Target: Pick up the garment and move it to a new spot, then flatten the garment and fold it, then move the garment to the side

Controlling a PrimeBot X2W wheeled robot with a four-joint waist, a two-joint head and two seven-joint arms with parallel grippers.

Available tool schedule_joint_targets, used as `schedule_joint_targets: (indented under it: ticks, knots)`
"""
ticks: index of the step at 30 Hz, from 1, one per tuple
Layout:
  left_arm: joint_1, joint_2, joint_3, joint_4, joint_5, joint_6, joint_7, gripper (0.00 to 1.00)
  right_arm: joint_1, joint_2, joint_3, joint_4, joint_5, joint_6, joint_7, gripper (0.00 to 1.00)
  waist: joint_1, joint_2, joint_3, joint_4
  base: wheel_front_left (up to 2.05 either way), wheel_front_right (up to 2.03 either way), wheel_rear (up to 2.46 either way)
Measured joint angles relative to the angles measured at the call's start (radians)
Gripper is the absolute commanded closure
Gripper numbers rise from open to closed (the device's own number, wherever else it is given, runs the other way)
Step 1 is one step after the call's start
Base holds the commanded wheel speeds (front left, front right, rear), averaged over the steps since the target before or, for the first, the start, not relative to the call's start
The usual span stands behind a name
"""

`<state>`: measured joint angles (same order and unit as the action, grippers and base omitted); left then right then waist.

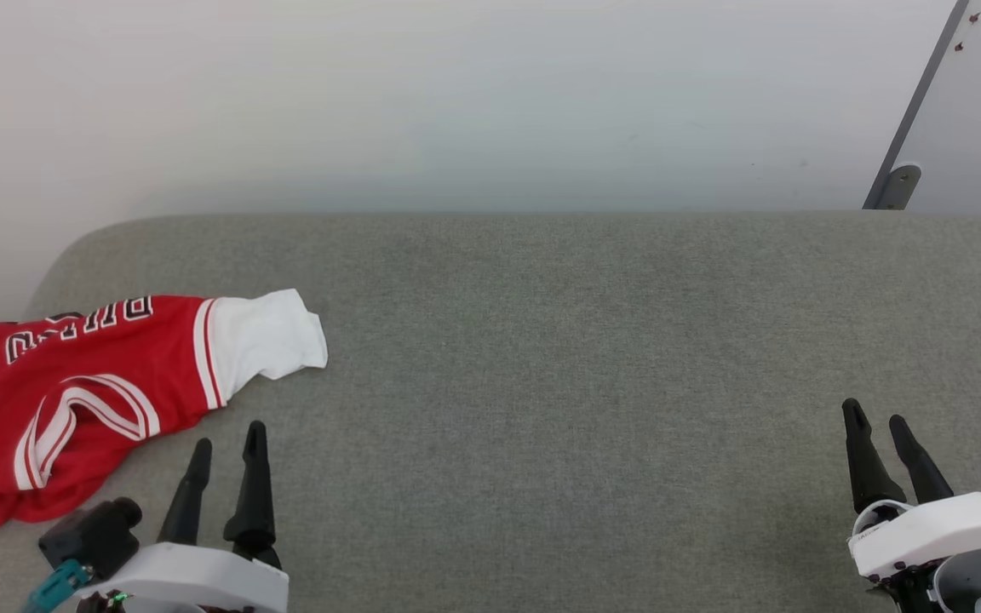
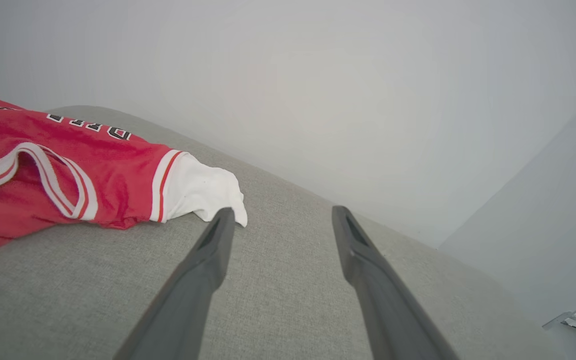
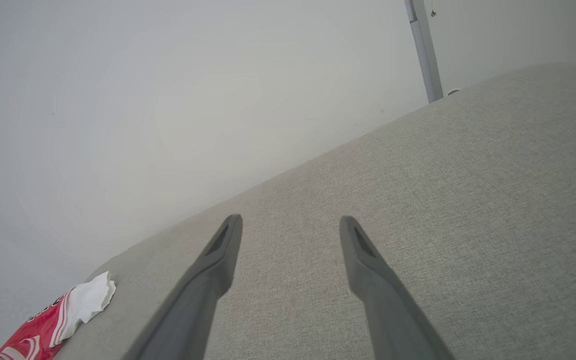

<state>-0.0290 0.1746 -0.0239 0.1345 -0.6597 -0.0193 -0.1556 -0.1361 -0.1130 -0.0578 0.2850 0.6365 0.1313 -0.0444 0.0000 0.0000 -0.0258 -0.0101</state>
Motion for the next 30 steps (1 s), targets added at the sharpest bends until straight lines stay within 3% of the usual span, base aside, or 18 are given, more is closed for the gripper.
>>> schedule_joint_targets:
  ticks: [30]
  knots:
    - [0.012, -0.01, 0.019, -0.024, 0.307, -0.053, -0.067, 0.0, -0.005, -0.006, -0.013, -0.03, -0.257, 0.0, -0.032, 0.0, 0.0, 0.0, -0.012, -0.006, 0.0, 0.0, 0.0]
